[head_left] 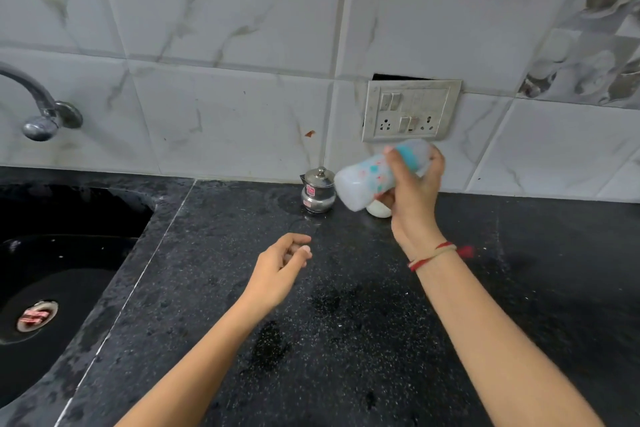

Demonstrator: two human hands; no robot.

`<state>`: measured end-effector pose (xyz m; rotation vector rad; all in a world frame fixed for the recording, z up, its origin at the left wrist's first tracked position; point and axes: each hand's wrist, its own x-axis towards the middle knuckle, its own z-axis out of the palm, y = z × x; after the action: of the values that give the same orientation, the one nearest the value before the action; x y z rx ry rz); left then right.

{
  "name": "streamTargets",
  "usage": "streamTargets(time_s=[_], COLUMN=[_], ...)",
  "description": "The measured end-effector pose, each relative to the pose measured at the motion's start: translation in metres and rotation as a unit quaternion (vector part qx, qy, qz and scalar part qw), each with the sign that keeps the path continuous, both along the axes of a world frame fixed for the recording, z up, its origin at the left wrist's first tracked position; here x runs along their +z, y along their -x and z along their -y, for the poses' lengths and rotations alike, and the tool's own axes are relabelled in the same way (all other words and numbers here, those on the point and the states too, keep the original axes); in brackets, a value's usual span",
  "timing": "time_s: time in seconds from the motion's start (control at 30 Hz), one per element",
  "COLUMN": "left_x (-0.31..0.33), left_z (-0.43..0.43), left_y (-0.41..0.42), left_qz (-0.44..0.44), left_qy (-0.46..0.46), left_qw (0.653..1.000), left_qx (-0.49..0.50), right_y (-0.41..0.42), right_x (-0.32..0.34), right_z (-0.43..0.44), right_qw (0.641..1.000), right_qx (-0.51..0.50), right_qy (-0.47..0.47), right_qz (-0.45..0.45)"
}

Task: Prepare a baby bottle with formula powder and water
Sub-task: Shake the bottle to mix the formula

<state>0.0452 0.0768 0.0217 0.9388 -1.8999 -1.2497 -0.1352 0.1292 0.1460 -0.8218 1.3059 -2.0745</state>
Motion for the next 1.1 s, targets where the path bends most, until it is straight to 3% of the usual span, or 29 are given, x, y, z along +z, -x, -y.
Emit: streamTargets(time_s=[0.1,0.23,0.33,0.47,0.57,0.7,0.8,0.93,1.03,1.1], left_x=[0.001,0.002,0.006,0.006,0.004,0.003,0.003,0.005,0.006,0.005], left_z=[0.000,0.001,0.001,0.002,-0.001,-0.002,-0.001,0.001,0.000,0.000], left_y=[-0.002,-0.002,-0.002,-0.005,-0.006,-0.006,-0.007,-0.006,-0.005,-0.006], left_qz=[0.000,-0.014,-0.015,-0.033,-0.023,-0.025,-0.009,-0.020,-0.007,-0.010], left_qy=[0.001,-0.013,-0.007,-0.014,-0.011,-0.019,-0.009,-0.006,0.001,0.004], left_qw=[1.000,1.000,1.000,0.999,1.000,0.999,1.000,1.000,1.000,1.000], left_qx=[-0.002,0.011,0.006,0.021,0.014,0.013,-0.003,0.007,-0.004,-0.002], right_y=[-0.002,0.004,-0.004,0.000,-0.006,0.005,0.000,0.005,-0.003,-0.002], right_x=[0.008,0.016,0.008,0.008,0.007,0.021,0.025,0.021,0.016,0.021], right_z=[0.000,0.004,0.005,0.005,0.000,0.002,0.001,0.004,0.003,0.003], right_qw=[0.988,0.999,0.989,1.000,0.988,0.999,0.992,0.999,0.994,0.999], right_qx=[0.065,-0.018,0.058,-0.017,0.078,-0.009,0.063,-0.030,0.045,-0.014], right_qy=[-0.064,0.031,-0.069,0.012,-0.075,0.031,-0.041,0.043,-0.048,-0.005], right_qz=[-0.126,0.000,-0.121,0.016,-0.114,0.014,-0.098,0.005,-0.093,-0.043])
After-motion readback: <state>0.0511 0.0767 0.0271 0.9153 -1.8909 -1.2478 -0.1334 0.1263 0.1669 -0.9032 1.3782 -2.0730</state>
